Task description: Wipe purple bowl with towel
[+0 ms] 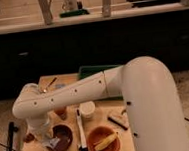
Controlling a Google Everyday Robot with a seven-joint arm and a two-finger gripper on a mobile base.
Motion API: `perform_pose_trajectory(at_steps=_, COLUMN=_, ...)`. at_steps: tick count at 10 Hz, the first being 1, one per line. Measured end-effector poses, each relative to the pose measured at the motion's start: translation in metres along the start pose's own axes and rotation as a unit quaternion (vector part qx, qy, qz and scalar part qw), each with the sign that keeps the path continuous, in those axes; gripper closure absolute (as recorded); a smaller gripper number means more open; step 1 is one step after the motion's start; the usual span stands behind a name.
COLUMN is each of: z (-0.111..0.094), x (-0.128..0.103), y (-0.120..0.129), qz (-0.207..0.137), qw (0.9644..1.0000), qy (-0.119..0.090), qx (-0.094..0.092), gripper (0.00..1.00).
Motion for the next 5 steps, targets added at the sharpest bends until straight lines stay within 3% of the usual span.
perform_pose_trajectory(at_steps=3, z=0.013, x=-0.023, y=0.018, qz=0.006, qw=0.9999, qy=-0.015, qx=-0.003, gripper=1.00)
perform_pose_trajectory(at_steps=5, z=0.018, x=-0.034, y=0.047, qz=0.027, qw=0.9993, qy=-0.024, qx=-0.006, gripper=1.00)
